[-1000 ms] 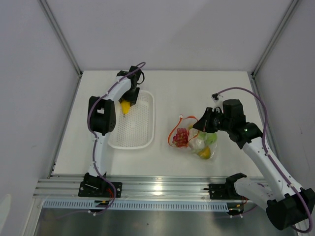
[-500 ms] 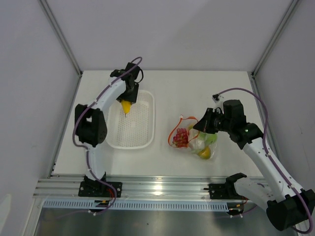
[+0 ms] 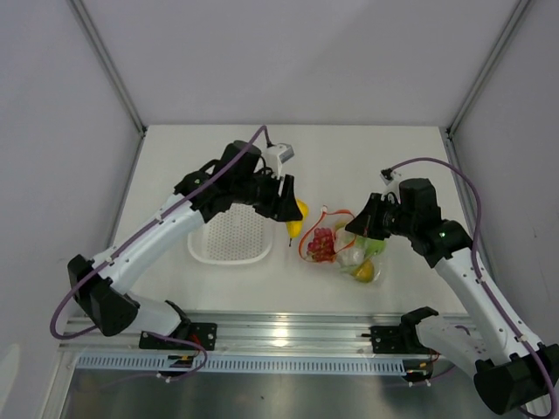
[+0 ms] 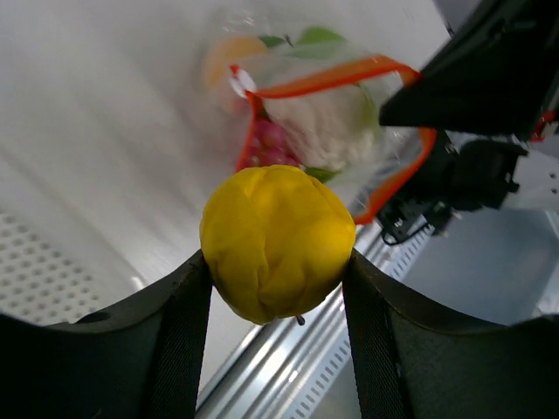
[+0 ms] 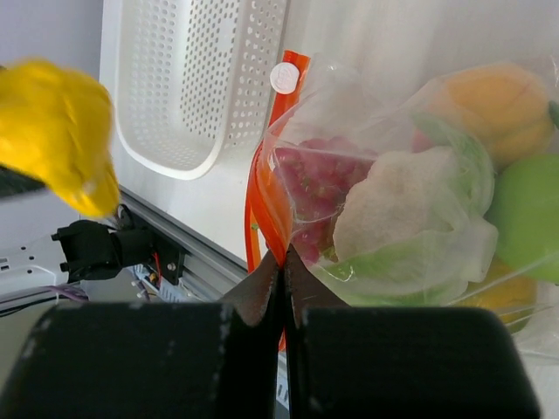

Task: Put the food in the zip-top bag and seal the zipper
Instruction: Place the fake fruit in the zipper food storage bag.

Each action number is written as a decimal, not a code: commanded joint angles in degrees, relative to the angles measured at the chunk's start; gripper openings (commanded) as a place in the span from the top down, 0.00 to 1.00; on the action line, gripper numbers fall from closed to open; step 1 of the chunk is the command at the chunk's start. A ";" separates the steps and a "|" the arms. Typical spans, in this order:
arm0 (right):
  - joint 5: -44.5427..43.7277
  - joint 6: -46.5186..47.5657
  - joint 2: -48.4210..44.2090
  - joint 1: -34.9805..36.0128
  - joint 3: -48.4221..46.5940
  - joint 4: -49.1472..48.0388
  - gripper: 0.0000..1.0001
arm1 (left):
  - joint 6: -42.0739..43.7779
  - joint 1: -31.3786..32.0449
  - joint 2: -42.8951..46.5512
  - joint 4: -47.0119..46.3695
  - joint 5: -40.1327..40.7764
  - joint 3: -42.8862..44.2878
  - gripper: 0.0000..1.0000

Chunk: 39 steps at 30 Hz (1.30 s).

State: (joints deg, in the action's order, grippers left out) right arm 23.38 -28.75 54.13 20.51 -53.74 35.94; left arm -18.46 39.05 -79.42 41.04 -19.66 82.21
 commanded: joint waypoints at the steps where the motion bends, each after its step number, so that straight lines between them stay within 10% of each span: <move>1: -0.52 -0.08 -1.13 0.14 -3.74 1.23 1.00 | -2.91 3.56 -0.82 -6.58 -13.28 -3.37 0.99; 32: 0.62 0.54 -3.24 2.95 -3.57 1.94 1.00 | -8.52 5.25 -29.48 -0.07 -16.64 19.57 0.97; 39: -1.05 -1.83 -3.24 2.95 -3.74 0.80 1.00 | -12.82 8.06 -26.15 -7.36 -12.69 10.53 0.74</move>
State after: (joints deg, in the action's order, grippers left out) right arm 22.74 -28.97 52.07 23.18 -55.00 38.72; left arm -28.62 45.56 -108.55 37.67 -34.72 96.23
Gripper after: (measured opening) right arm 0.003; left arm 0.581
